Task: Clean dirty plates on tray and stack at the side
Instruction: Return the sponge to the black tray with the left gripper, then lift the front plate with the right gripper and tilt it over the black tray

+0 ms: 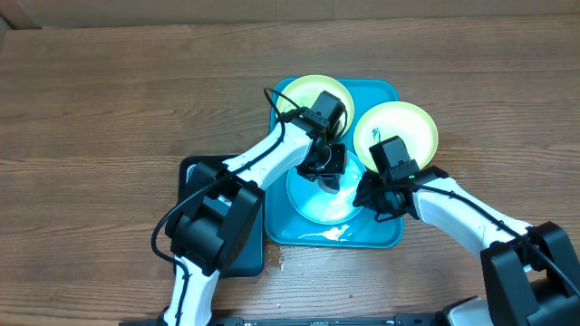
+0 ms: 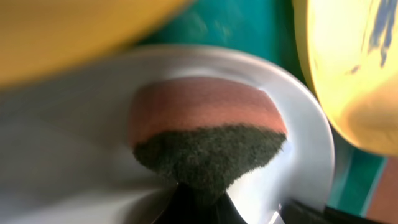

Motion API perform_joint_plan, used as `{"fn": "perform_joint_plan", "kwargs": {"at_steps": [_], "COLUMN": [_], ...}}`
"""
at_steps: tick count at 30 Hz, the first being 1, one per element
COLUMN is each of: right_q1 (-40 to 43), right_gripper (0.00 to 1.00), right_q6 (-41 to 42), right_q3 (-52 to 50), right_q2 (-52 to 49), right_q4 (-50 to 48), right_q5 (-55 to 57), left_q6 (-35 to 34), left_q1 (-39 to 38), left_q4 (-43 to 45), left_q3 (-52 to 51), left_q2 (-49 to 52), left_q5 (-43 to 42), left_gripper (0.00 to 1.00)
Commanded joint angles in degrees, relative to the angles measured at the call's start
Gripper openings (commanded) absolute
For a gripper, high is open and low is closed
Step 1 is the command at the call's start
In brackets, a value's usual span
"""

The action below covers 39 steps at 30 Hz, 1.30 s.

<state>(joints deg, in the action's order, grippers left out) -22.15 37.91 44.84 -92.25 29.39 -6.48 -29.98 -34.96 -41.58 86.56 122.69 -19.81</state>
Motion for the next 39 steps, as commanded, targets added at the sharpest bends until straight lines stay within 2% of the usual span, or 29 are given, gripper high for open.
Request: {"fn": "perform_joint_plan", "kwargs": {"at_steps": [1,4,11,20,24,27,30,33,39], "right_q1": [0.3,0.3,0.3,0.3,0.3,0.3,0.3,0.3,0.3], "right_gripper": [0.04,0.04,0.04,0.04,0.04,0.04,0.04,0.04,0.04], "right_q6": [-0.4,-0.4,-0.4,-0.4,-0.9,-1.5,-1.5,-1.5,-1.5], "right_q3": [-1.3,-1.3,-1.3,-1.3,-1.3,-1.3,-1.3,-1.3,-1.3], "right_q2": [-1.6,-1.6,-1.6,-1.6,-1.6,-1.6,-1.6,-1.6,-1.6], "right_q4": [0.7,0.7,0.7,1.0,1.1,1.1,1.1,0.9,0.9], "right_q5": [4.5,4.5,4.5,4.5,4.5,4.5,4.5,4.5,4.5], "left_q6": [0.7,1.7,1.7,1.7,2.9,3.5,4.3,4.3,4.3], "left_q1": [-0.9,1.1,7.0,8.5,12.0,15.9,20.6,24.0,25.2], "left_q4": [-3.0,-7.7,-17.4,-19.8,-25.0,-30.1,-33.0,-30.0,-14.4], "left_q3": [-0.6,-0.6,-0.6,-0.6,-0.6,-0.6,-2.0,-8.4,-25.5], "left_q2": [2.7,1.7,-3.9,-21.6,-30.1,-32.8,-32.4,-31.9,-30.0], "left_q5": [-6.1,-5.0,13.2,14.8,23.0,29.7,29.2,24.8,16.9], "left_gripper": [0.04,0.04,0.04,0.04,0.04,0.04,0.04,0.04,0.04]}}
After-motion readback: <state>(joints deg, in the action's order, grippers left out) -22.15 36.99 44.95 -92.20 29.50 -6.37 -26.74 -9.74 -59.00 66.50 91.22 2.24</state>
